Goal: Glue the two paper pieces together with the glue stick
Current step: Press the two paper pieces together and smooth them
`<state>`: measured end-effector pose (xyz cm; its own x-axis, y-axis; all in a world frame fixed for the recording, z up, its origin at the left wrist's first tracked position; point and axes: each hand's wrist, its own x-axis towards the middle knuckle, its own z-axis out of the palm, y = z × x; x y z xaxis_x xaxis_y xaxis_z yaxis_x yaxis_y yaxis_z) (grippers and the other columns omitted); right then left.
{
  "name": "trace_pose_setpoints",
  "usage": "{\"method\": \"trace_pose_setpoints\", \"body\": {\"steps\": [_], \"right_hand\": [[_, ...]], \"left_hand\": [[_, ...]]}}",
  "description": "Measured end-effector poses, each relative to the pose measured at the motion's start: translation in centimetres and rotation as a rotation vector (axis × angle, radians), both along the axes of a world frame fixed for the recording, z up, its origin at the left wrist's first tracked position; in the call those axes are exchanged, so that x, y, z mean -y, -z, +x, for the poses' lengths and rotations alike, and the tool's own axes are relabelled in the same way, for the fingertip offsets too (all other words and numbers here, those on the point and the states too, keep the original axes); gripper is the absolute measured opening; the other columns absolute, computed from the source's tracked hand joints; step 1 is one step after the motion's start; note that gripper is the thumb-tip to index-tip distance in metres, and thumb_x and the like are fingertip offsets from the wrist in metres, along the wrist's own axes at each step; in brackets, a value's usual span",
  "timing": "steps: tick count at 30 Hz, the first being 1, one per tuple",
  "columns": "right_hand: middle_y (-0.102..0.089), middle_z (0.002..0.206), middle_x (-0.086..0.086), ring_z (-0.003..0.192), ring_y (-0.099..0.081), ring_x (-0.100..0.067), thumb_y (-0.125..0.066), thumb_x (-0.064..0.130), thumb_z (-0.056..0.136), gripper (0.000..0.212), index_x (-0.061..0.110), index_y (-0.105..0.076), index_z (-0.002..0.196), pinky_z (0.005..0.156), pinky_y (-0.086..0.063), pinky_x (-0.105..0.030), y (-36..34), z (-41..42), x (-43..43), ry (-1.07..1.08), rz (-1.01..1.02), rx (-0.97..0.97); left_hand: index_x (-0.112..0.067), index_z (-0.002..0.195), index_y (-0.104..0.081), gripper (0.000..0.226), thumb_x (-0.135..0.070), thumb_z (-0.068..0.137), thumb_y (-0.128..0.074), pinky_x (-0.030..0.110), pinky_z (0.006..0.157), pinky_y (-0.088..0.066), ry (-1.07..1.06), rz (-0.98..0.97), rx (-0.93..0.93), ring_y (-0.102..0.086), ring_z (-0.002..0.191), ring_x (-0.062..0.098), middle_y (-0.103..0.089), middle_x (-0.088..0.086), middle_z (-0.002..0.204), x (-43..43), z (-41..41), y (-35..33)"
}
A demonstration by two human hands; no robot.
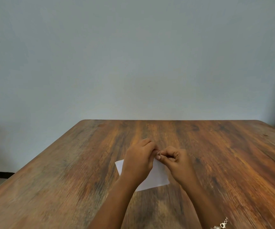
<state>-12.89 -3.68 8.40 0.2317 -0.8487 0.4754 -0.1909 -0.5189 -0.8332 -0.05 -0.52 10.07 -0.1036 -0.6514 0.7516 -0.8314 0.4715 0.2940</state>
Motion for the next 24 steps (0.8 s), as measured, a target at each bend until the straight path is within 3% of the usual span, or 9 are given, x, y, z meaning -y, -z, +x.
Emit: {"method": "trace_pose_setpoints", "body": {"steps": [7,9,12,14,17,19,22,24], "right_hand": [[-0.063,0.068,0.003,0.066,-0.057,-0.005,-0.067,0.01,0.079,0.007,0.008,-0.072,0.074,0.059,-0.042,-0.007,0.5,-0.7,0.3,-0.008,0.016,-0.087],[-0.064,0.069,0.003,0.068,-0.058,-0.006,-0.067,0.012,0.079,0.008,0.011,-0.072,0.073,0.06,-0.043,-0.01,0.9,-1.0,0.3,0.003,0.036,-0.117],[-0.062,0.066,0.006,0.065,-0.058,-0.004,-0.067,0.01,0.079,0.01,0.013,-0.07,0.069,0.059,-0.042,-0.011,1.3,-1.5,0.4,0.017,0.059,-0.139],[-0.064,0.067,0.002,0.065,-0.059,-0.004,-0.067,0.009,0.079,0.008,0.009,-0.071,0.071,0.06,-0.042,-0.01,1.4,-1.9,0.4,0.02,0.071,-0.15],[-0.07,0.079,-0.015,0.074,-0.062,-0.022,-0.066,0.008,0.079,0.008,0.002,-0.071,0.077,0.068,-0.047,-0.025,1.6,-2.4,0.4,0.02,0.088,-0.148],[-0.07,0.079,-0.017,0.075,-0.063,-0.025,-0.067,0.008,0.079,0.009,0.0,-0.071,0.077,0.07,-0.049,-0.031,1.7,-2.7,0.3,0.01,0.119,-0.129],[-0.07,0.072,-0.009,0.068,-0.065,-0.013,-0.068,0.008,0.077,0.007,0.004,-0.071,0.073,0.064,-0.051,-0.017,2.0,-3.0,0.3,0.019,0.203,-0.046],[-0.072,0.074,-0.007,0.067,-0.067,-0.009,-0.066,0.01,0.078,0.009,0.003,-0.071,0.076,0.063,-0.052,-0.015,2.3,-2.9,0.3,0.008,0.287,0.041]], "left_hand": [[-0.005,0.076,-0.063,0.011,-0.009,0.079,-0.053,0.018,0.054,-0.038,-0.039,-0.067,-0.215,-0.053,0.061,0.007,-0.066,0.005,0.07,-0.1,0.6,-0.2],[-0.006,0.074,-0.063,0.011,-0.009,0.078,-0.053,0.012,0.054,-0.037,-0.049,-0.084,-0.278,-0.049,0.059,-0.004,-0.062,-0.005,0.066,-0.1,0.8,-0.5],[-0.006,0.07,-0.062,0.011,-0.004,0.078,-0.054,0.007,0.056,-0.04,-0.021,-0.103,-0.354,-0.053,0.065,-0.007,-0.049,-0.021,0.061,-0.2,0.9,-0.6],[-0.006,0.07,-0.061,0.014,0.002,0.079,-0.055,0.009,0.055,-0.041,-0.011,-0.105,-0.404,-0.054,0.066,-0.004,-0.05,-0.02,0.061,-0.1,1.1,-0.3],[-0.01,0.072,-0.062,0.018,0.004,0.082,-0.056,0.013,0.054,-0.043,-0.02,-0.03,-0.539,-0.056,0.066,0.002,-0.057,-0.013,0.064,0.2,1.3,0.3],[-0.013,0.073,-0.062,0.018,0.001,0.083,-0.057,0.008,0.055,-0.043,-0.039,0.011,-0.621,-0.056,0.066,-0.002,-0.058,-0.011,0.066,0.4,1.5,0.7],[-0.012,0.074,-0.062,0.016,-0.005,0.086,-0.055,0.004,0.054,-0.042,-0.077,0.102,-0.742,-0.057,0.064,0.003,-0.06,-0.007,0.068,0.9,2.0,1.4],[-0.012,0.074,-0.062,0.016,-0.008,0.087,-0.055,0.009,0.054,-0.044,-0.11,0.136,-0.851,-0.058,0.063,0.004,-0.062,-0.004,0.069,1.1,2.3,2.0]]}}
